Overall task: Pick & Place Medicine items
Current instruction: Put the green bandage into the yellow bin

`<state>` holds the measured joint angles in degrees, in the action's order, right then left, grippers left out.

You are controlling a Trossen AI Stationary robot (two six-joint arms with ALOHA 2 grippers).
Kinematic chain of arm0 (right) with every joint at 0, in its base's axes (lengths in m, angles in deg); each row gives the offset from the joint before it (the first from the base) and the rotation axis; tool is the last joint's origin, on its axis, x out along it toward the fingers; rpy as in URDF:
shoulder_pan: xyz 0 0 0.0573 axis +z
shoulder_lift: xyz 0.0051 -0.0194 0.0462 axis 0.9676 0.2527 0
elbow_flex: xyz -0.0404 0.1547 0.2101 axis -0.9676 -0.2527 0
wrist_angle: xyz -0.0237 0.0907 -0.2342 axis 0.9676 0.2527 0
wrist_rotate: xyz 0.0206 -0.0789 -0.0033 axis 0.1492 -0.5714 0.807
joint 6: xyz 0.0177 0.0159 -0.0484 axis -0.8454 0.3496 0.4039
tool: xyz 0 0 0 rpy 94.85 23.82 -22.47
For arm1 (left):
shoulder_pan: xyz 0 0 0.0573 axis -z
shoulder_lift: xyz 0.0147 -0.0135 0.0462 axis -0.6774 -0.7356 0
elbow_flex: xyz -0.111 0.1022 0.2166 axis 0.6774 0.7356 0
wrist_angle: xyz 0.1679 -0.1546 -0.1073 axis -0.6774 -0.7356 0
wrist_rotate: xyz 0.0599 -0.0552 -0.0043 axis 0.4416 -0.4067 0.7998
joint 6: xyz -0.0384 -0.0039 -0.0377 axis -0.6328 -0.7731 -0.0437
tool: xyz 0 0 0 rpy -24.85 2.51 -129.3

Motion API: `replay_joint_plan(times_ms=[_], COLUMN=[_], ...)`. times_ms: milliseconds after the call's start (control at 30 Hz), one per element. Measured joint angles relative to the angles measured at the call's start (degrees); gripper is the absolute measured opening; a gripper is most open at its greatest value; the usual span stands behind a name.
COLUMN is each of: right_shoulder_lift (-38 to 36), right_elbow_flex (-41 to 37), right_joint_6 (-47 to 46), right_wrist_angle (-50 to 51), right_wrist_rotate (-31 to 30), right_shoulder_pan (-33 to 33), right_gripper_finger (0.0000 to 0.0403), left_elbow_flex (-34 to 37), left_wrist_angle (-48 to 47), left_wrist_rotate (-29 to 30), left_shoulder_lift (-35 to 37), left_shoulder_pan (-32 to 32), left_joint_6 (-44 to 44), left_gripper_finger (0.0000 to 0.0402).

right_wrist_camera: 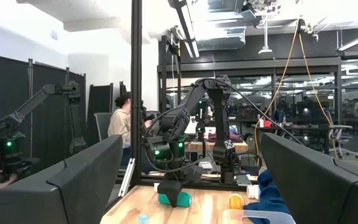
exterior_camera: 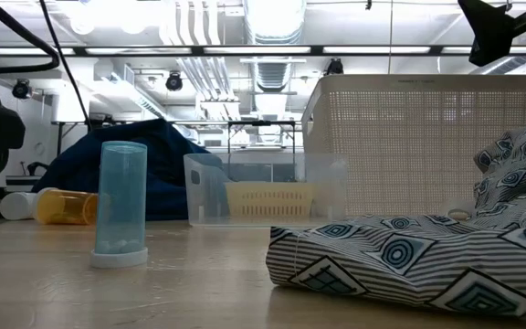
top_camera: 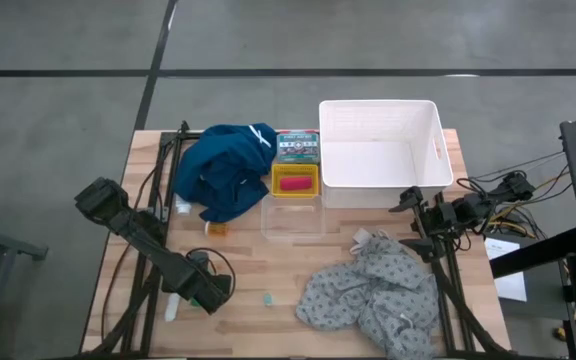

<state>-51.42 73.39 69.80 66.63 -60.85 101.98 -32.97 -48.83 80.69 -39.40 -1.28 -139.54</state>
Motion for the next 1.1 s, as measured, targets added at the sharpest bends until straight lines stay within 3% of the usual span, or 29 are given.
replay_joint_plan(times_ms=[267,733,1100], right_shoulder_lift=[0.0,0.0,0.0], right_elbow_flex=[0.0,0.0,0.02], right_joint_6=[-0.02,0.0,0.0], right_wrist_angle=[0.02,0.01,0.02], right_wrist_rotate=[0.0,0.0,0.0], right_shoulder_pan=[-0.02,-0.01,-0.01], right_gripper_finger=[0.038,0.038,0.038], left_elbow_flex=[0.0,0.0,0.0], left_wrist_angle=[0.48,1.41,1.52], left_wrist_rotate=[-0.26,0.11,11.36], left_shoulder_lift=[0.0,2.9,10.9], left_shoulder_pan=[0.02,-0.26,-0.7], left_joint_6=[0.0,-1.88,-0.85], left_gripper_finger=[0.0177,0.0175,0.0175])
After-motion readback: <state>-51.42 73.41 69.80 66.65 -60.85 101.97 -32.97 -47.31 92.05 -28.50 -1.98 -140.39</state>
